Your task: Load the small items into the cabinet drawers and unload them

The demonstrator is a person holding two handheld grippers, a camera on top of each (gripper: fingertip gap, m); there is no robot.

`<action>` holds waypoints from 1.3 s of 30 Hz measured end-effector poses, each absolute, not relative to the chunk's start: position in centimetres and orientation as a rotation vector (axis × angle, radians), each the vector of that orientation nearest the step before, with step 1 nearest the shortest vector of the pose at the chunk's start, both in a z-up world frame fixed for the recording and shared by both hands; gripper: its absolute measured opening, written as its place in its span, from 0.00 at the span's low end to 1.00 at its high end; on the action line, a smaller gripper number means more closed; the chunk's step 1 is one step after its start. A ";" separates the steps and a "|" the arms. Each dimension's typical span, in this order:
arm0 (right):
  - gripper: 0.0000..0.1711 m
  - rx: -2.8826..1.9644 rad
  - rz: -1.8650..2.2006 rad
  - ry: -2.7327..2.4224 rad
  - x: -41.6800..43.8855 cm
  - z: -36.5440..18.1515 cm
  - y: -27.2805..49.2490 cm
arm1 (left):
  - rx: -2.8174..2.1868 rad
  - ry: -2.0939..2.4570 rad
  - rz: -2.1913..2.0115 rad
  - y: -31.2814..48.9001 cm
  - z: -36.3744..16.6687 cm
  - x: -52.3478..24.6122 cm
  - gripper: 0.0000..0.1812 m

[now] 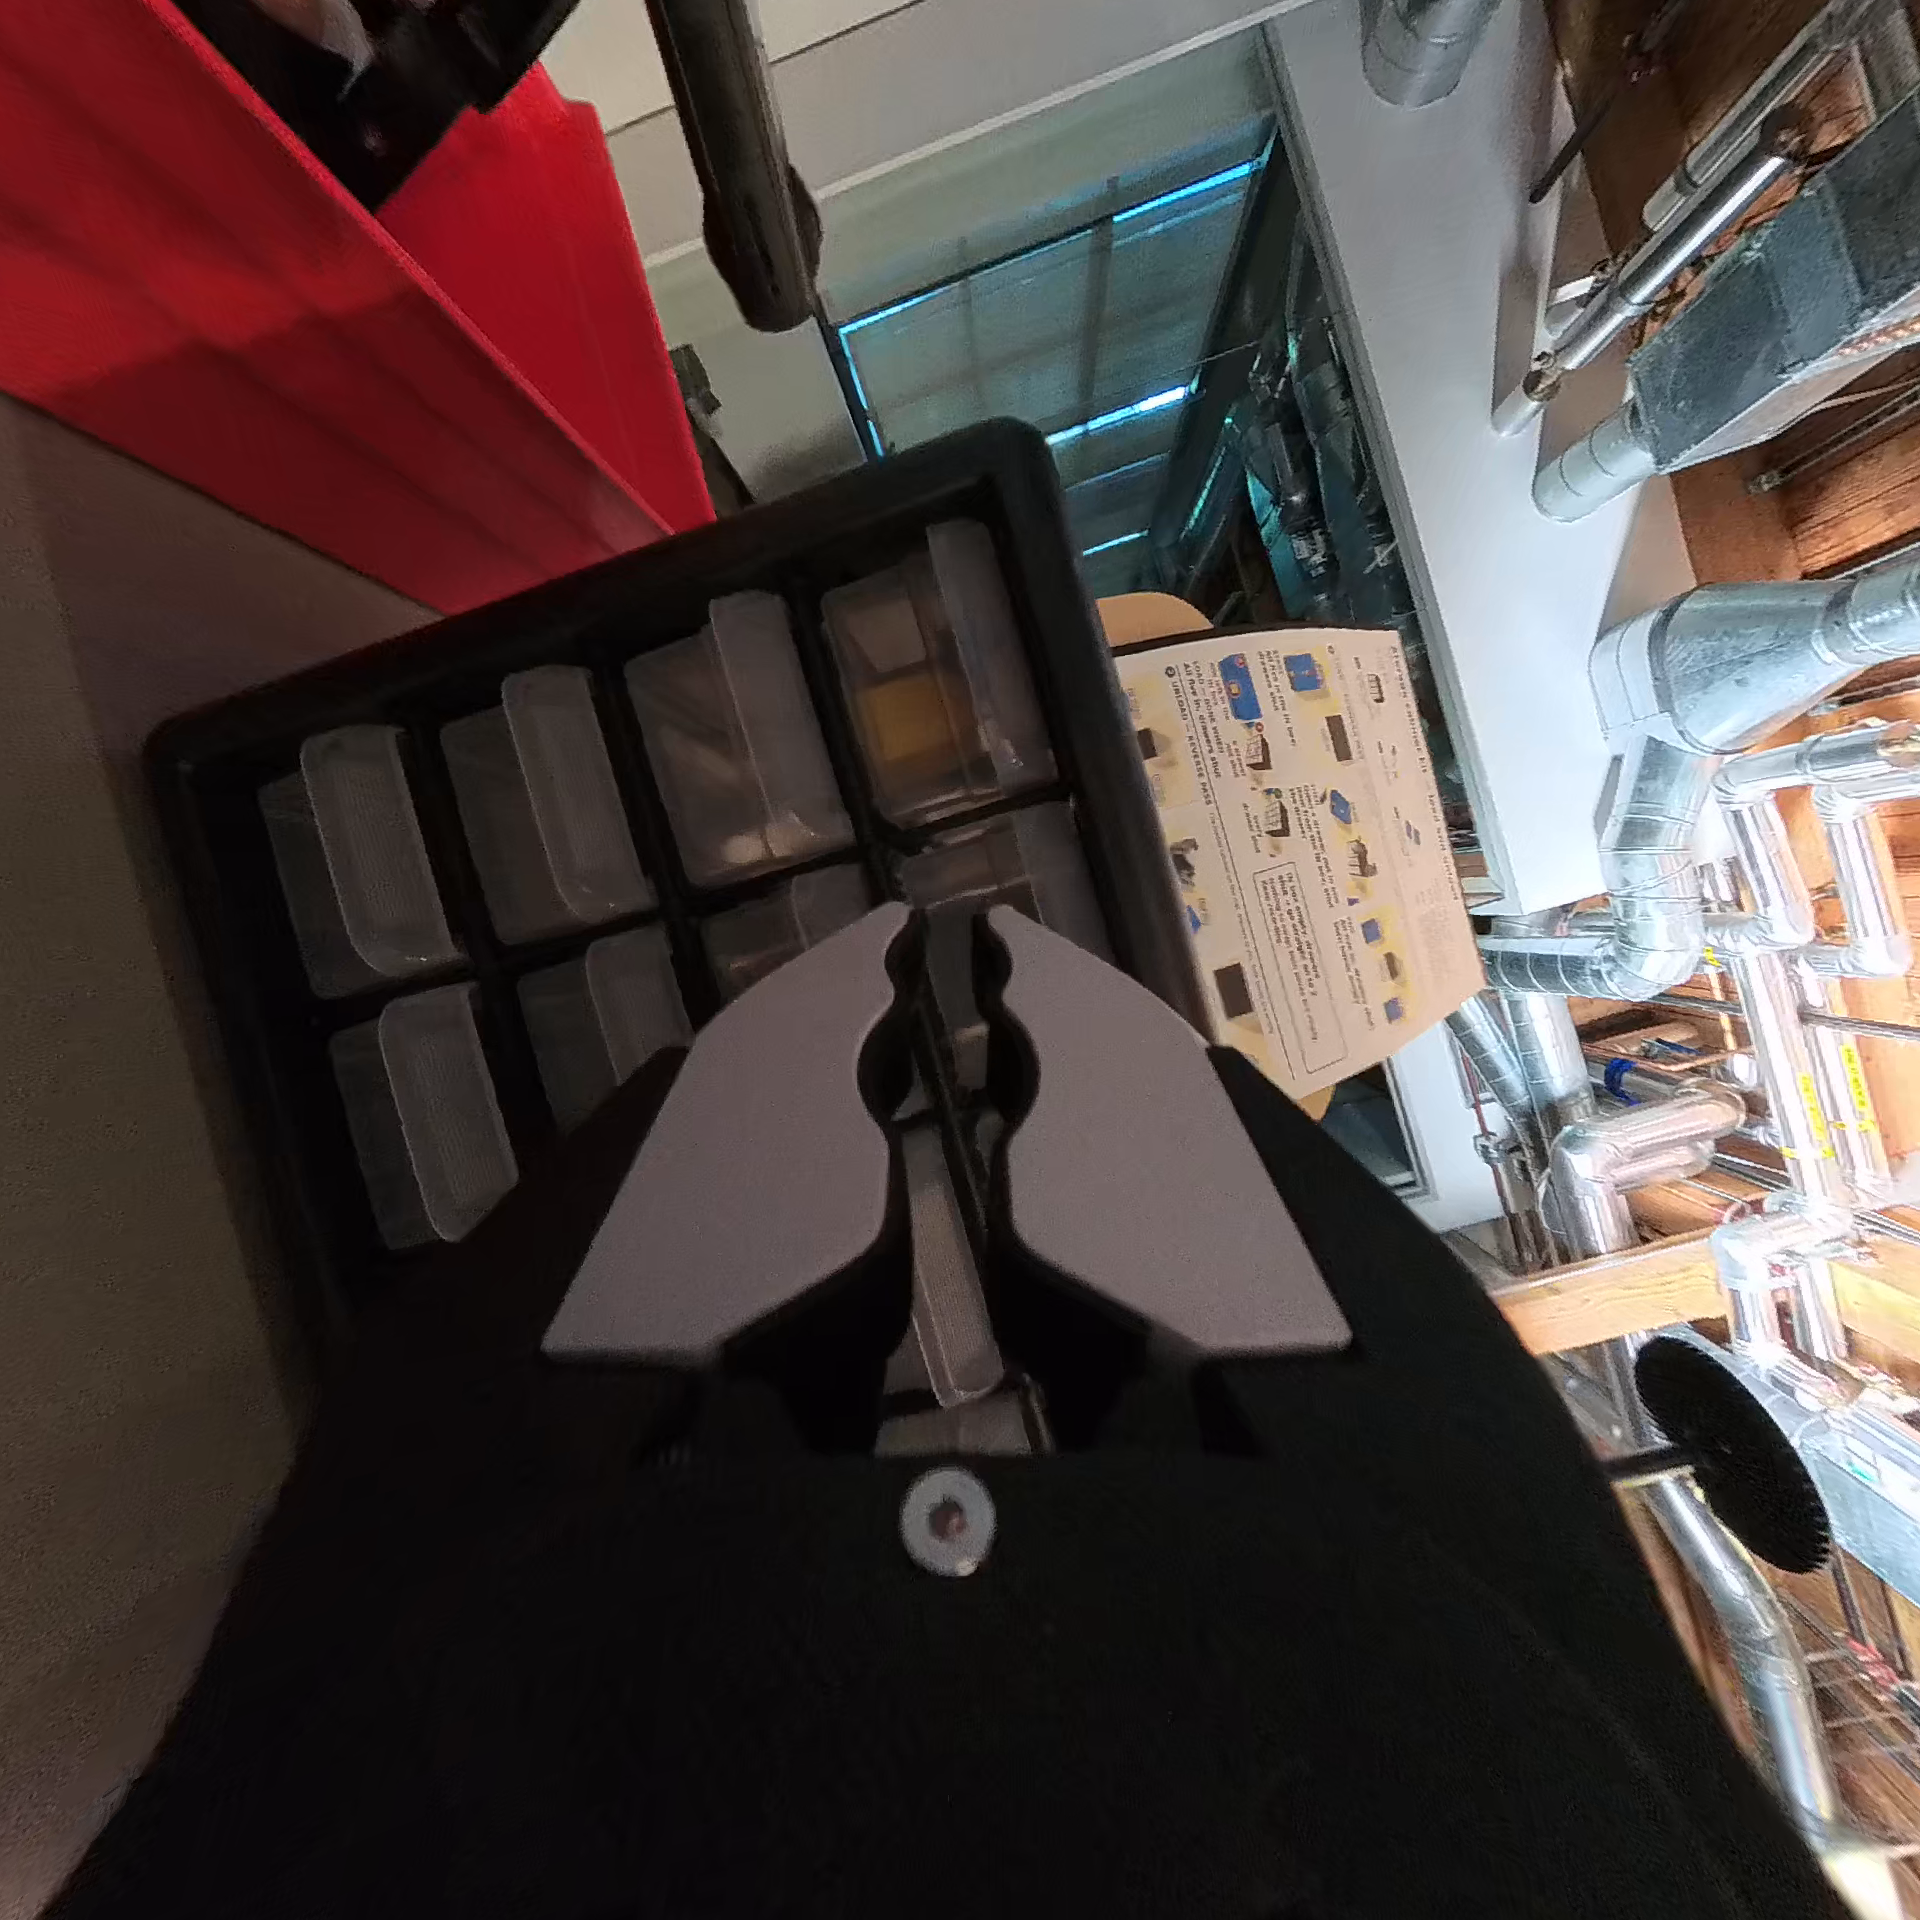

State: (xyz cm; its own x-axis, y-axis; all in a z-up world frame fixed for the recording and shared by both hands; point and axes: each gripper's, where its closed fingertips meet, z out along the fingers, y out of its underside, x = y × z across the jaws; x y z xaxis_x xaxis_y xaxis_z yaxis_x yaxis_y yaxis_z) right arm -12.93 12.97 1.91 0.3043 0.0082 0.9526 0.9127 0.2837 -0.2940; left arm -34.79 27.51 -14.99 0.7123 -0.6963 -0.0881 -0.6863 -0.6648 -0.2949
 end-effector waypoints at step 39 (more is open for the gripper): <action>0.04 -0.807 -1.037 -0.985 -13.6 3.9 8.0 | -2.055 1.251 -0.441 15.8 3.8 -27.1 0.03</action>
